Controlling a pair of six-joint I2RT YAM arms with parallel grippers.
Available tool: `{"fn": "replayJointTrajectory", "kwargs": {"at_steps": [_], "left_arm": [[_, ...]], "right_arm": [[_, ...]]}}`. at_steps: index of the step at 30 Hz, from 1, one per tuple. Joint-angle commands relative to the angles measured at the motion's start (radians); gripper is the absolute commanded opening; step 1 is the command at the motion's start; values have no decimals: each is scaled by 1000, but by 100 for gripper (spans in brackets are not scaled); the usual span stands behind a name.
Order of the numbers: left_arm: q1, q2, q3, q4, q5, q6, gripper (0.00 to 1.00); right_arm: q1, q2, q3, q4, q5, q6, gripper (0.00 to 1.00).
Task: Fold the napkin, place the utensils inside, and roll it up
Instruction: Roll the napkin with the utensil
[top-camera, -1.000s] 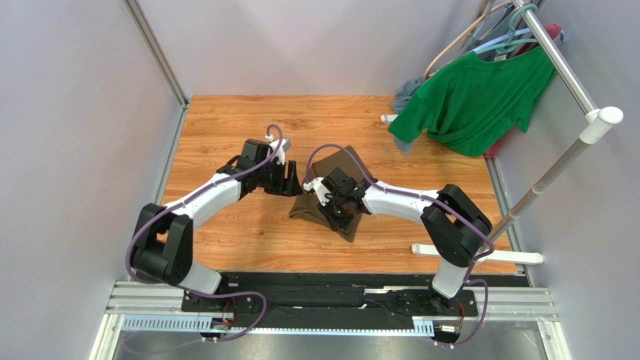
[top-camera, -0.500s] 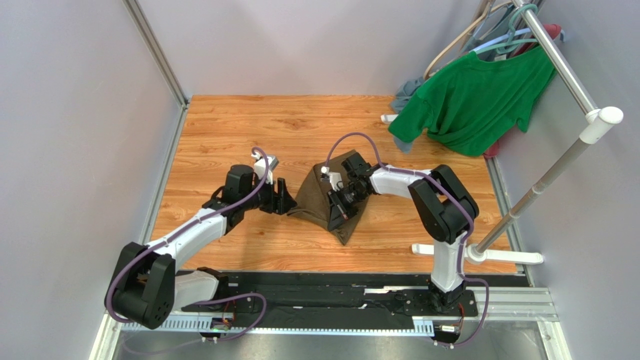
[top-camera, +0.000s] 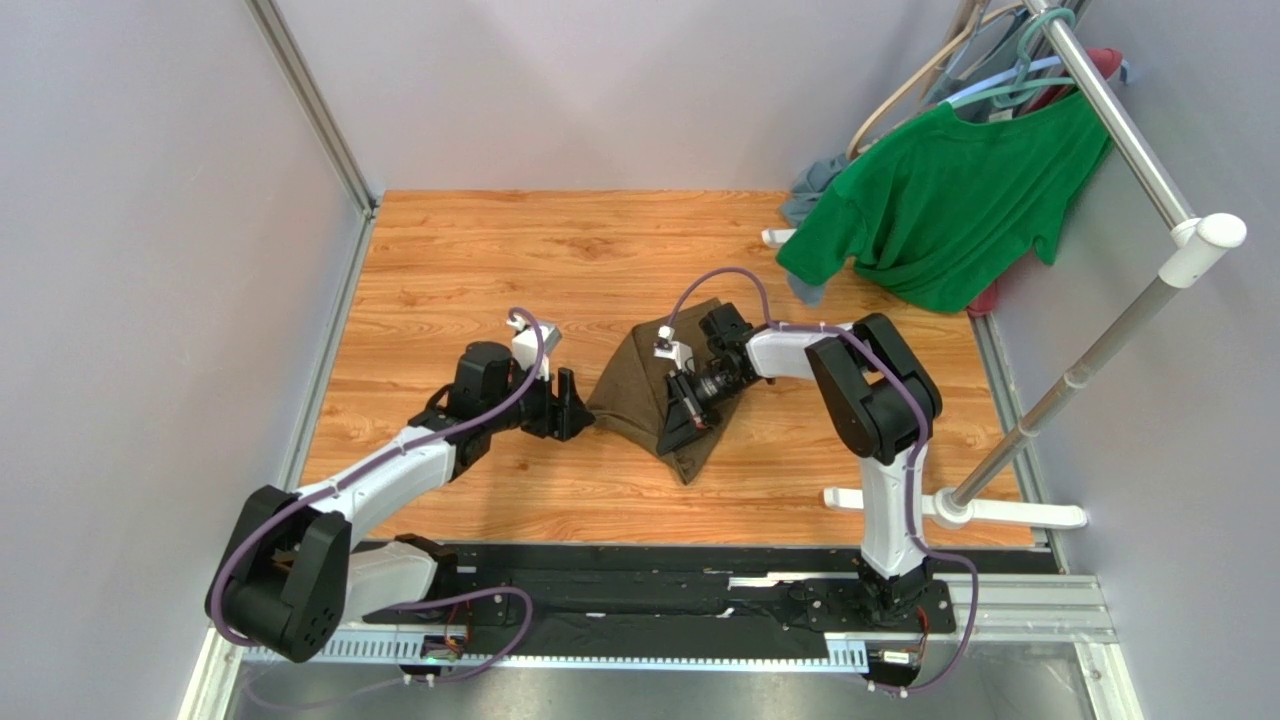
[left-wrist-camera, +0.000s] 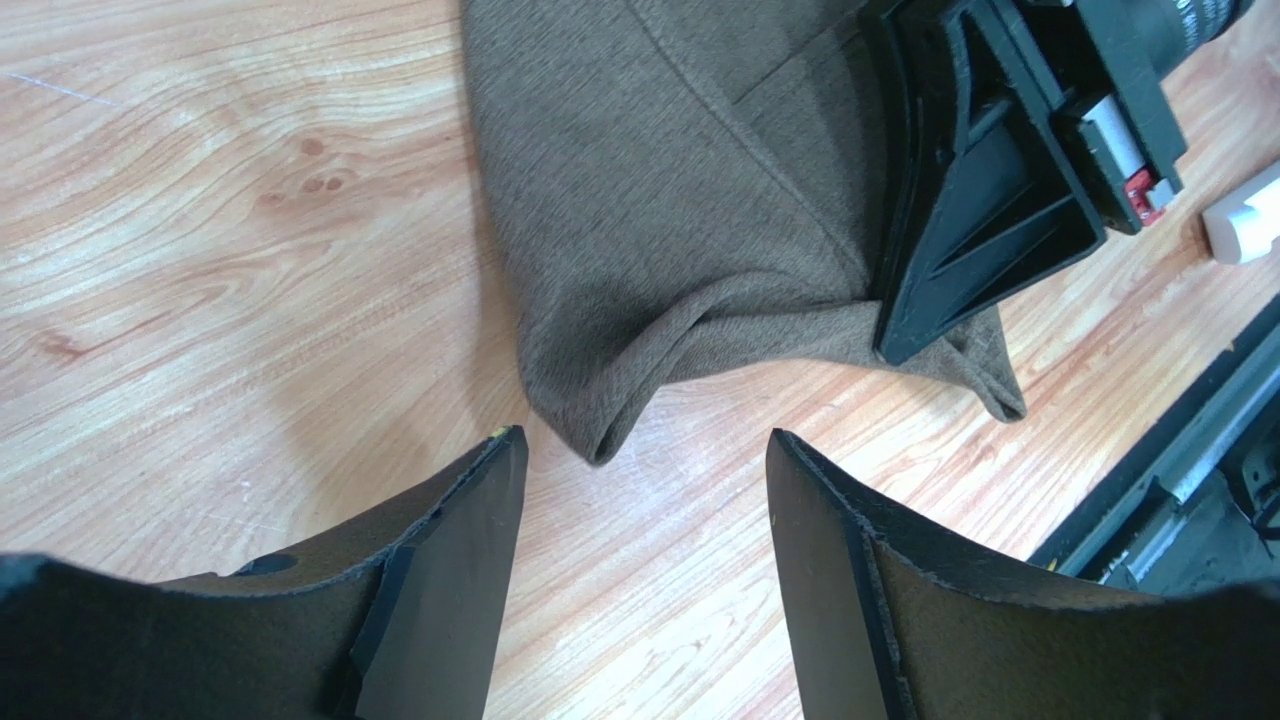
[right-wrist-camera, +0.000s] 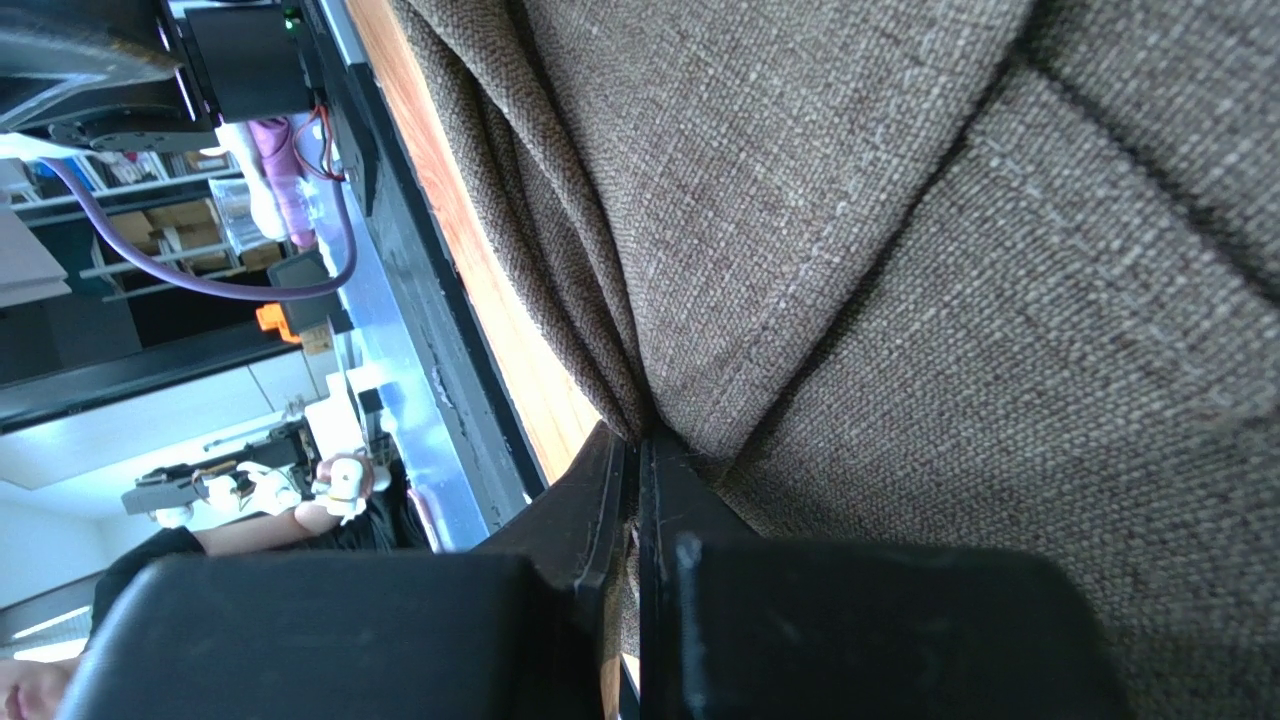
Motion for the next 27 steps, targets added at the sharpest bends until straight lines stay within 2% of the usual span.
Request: {"fn": "replayJointTrajectory", "kwargs": {"at_steps": [1,2,7,14,27], "left_arm": [[-2,37,23,20,-10,2,62],[-2,53,39,14,13,-1,59],[-8,114,40,59,73,-41,59],[-11,212,63,192,152,-103,60],[-11,358,165,249,160,-110,60]], "right_arm": [[-15,23,32,42,-6,5,0],[-16,28,32,41,-7,6,0],[-16,37,32,41,-1,6,0],[-16,49,34,38,2,2,0],[-16,67,35,21,22,-13,0]]}}
